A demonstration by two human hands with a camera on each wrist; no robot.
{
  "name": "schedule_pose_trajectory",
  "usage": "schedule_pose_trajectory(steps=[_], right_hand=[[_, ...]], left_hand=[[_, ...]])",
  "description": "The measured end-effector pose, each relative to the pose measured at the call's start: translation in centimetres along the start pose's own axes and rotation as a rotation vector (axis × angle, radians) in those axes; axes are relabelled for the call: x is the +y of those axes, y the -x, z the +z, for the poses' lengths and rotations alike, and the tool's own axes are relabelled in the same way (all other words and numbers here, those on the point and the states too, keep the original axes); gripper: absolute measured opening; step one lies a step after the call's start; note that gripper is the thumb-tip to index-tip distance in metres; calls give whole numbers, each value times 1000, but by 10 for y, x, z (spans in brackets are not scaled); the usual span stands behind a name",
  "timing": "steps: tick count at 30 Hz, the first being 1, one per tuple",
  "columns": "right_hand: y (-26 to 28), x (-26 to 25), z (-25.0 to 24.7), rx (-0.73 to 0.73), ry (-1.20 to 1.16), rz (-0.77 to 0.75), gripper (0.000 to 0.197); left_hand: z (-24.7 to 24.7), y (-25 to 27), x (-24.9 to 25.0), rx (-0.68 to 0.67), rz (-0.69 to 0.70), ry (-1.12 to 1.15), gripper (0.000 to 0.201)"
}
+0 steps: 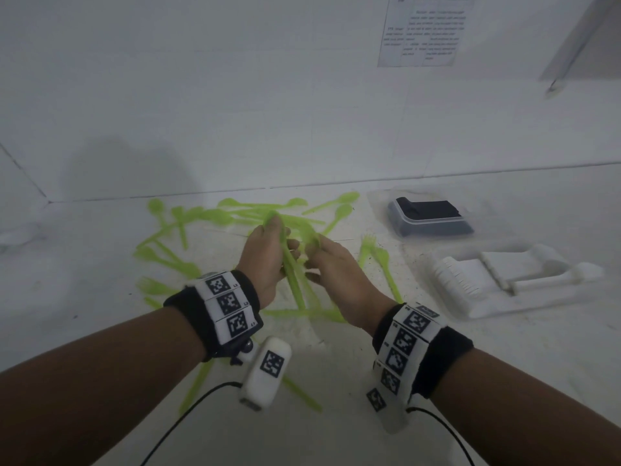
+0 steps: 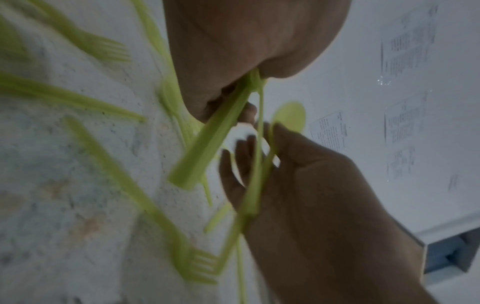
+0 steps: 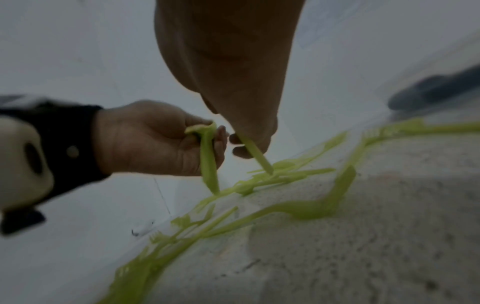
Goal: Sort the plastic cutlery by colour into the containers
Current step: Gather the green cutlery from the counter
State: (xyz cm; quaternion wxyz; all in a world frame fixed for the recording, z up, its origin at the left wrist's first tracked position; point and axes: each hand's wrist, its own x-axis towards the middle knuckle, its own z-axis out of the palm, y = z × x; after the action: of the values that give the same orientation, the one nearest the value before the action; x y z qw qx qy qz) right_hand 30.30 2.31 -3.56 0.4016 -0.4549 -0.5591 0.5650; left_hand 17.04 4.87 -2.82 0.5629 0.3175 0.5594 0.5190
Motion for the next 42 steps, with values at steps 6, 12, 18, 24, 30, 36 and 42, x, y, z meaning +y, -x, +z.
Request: schedule_pose_trajectory(steps=[6, 12, 18, 24, 30, 36, 42], right_hand=[[-7, 0, -14, 233, -275, 148, 16], [-10, -2, 3, 161, -246, 103, 36], [-9, -4, 20, 190, -310, 39, 31], [-11, -6, 21, 228, -390, 41, 30], [-11, -10, 31, 130, -609, 192, 22], [-16, -9, 36, 92, -606, 213, 34], [-16, -1, 36, 81, -517, 318, 50]], left_hand=[[-12, 4, 0, 31, 194, -237, 44], [0, 18, -1, -48, 151, -335, 46], [8, 28, 0, -122, 157, -302, 19], [1, 36, 4, -304, 173, -296, 27], [-3, 34, 7, -368, 104, -331, 67], [-16, 30, 20, -399, 87, -400, 80], [-22, 26, 20, -520, 121, -506, 83]])
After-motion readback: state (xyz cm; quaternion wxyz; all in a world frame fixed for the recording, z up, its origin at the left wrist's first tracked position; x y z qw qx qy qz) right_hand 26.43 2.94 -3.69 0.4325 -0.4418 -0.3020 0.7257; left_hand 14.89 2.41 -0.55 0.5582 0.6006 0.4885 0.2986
